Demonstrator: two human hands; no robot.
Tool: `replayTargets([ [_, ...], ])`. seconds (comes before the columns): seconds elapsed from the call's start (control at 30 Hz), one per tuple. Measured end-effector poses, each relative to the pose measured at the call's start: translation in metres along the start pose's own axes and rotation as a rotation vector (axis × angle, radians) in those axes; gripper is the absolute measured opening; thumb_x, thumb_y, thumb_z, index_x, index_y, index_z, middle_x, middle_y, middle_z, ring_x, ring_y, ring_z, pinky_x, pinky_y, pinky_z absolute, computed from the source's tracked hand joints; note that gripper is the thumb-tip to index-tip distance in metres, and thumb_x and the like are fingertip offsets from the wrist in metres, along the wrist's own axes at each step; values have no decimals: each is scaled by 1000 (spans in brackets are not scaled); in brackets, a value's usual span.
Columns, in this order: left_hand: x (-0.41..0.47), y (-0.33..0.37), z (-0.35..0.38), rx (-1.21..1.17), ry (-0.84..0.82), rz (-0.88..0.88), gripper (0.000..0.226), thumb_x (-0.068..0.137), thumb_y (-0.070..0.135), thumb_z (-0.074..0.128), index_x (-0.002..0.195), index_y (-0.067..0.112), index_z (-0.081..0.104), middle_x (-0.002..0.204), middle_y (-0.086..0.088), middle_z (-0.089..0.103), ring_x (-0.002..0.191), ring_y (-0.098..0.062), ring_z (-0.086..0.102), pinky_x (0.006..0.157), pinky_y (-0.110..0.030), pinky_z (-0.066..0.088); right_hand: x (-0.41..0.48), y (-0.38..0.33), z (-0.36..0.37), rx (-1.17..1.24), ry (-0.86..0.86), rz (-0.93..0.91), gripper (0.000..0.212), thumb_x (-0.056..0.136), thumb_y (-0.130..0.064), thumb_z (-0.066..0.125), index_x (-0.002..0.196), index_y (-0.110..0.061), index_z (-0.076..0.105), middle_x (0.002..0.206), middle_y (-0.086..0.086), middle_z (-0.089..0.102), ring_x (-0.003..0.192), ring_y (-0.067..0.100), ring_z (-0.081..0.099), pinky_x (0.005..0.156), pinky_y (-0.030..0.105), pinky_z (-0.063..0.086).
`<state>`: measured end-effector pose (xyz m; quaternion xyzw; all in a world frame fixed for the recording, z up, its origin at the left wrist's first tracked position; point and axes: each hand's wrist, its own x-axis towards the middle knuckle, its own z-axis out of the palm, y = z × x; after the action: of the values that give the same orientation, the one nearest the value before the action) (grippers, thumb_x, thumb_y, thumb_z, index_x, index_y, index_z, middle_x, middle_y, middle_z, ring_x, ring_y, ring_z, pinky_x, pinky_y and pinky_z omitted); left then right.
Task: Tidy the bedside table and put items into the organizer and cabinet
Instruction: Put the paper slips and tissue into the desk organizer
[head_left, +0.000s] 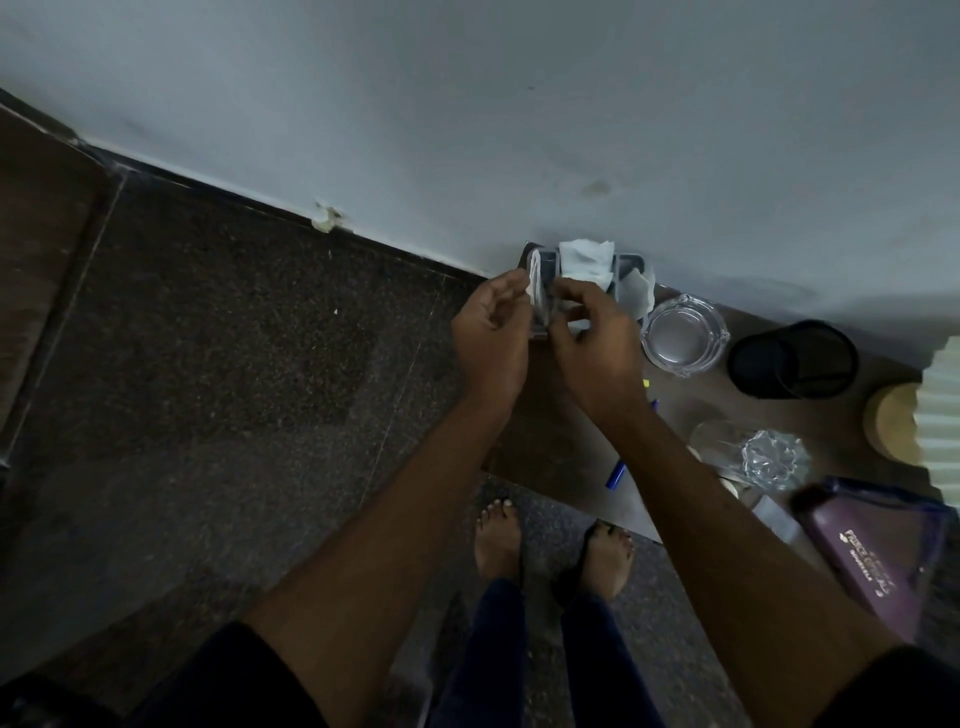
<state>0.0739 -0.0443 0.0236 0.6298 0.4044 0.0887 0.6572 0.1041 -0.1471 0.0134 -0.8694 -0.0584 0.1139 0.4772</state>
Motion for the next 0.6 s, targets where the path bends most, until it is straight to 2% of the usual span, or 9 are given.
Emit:
replayTargets([
  [0.03,-2,1,-3,11,2,5,30,93,-3,63,121,4,69,116,-9,74,109,-18,70,98,-36,58,-4,-2,-2,25,25,3,30,96,-16,61,126,-13,65,115,-1,71,97,7,67,83,17,56],
  [0.1,-9,2,-8,35,5,18,29,91,-3,65,119,4,70,112,-9,75,106,-18,72,95,-36,59,-10,-3,-5,70,48,-2,23,94,-14,64,117,-14,68,106,-3,72,90,6,67,79,21,58],
  [0.17,-18,1,-12,62,9,41,28,89,-5,67,116,2,72,107,-9,76,100,-14,73,90,-28,60,-17,-3,-8,95,41,-3,18,93,-15,67,111,-16,68,101,-3,71,88,6,67,77,24,58],
  [0.27,-34,-5,-14,103,-24,42,26,88,-3,69,111,7,73,103,-4,77,96,-11,74,87,-23,59,-28,-1,-11,131,34,17,17,90,-19,71,107,-20,68,95,-9,71,86,0,66,74,12,53],
  [0.37,-46,-18,-12,135,-62,28,22,90,-1,68,109,7,75,101,-4,77,96,-13,74,89,-24,59,-41,5,-13,133,36,35,14,90,-19,70,104,-22,70,90,-14,70,84,-3,66,74,9,52],
  [0.5,-56,-43,-6,188,-83,-23,17,91,7,68,106,10,77,98,1,77,91,-8,73,79,-16,57,-60,23,-15,136,68,115,14,89,-17,70,96,-30,69,84,-20,69,82,-6,67,74,8,50],
  [0.6,-61,-62,2,200,-93,-82,17,91,6,69,104,11,77,92,5,76,86,-5,71,74,-9,53,-71,41,-17,140,80,194,17,88,-11,70,94,-26,72,82,-21,69,79,-5,67,76,10,52],
])
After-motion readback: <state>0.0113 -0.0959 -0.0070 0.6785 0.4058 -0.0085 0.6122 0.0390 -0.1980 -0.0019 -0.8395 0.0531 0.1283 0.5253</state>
